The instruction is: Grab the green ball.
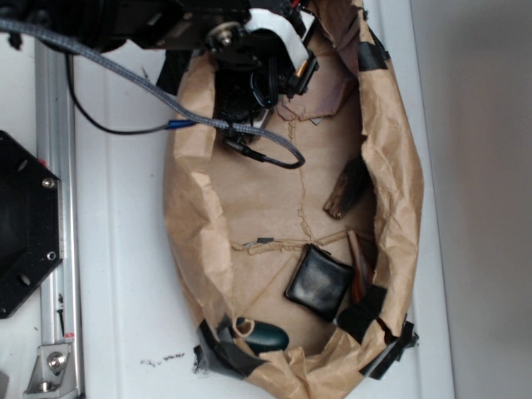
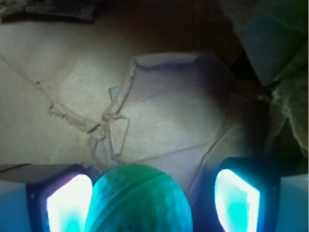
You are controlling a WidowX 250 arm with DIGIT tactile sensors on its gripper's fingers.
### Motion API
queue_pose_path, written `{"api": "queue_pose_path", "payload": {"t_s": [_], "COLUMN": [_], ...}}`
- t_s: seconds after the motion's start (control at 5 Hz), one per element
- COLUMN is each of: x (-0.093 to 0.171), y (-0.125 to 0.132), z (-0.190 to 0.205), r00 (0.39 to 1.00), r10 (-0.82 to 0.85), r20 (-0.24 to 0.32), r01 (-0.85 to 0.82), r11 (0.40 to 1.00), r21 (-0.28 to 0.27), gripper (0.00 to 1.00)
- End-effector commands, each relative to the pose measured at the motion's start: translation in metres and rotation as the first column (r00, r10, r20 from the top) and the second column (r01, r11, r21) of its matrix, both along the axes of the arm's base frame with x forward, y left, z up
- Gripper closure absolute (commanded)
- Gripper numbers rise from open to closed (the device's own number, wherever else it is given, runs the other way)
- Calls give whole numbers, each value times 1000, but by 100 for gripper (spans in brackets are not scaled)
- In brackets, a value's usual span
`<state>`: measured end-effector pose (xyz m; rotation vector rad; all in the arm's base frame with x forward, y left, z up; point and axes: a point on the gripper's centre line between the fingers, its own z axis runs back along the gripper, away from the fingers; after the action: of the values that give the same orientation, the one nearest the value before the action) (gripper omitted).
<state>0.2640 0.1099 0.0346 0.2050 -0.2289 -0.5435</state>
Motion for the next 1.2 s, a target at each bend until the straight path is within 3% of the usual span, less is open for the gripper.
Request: {"api": "queue_pose_path", "payload": {"t_s": [0.0,0.8,1.0], "x": [6,13,19], "y": [21,20,1], "z": [14,15,30], "r00": [997,997,996], "r10": [66,76,92], "r20": [26,-8,-1], "r01": [-66,-77,-92], "r11": [998,994,986], "r21": [-5,-72,-136], "gripper": [100,100,100]}}
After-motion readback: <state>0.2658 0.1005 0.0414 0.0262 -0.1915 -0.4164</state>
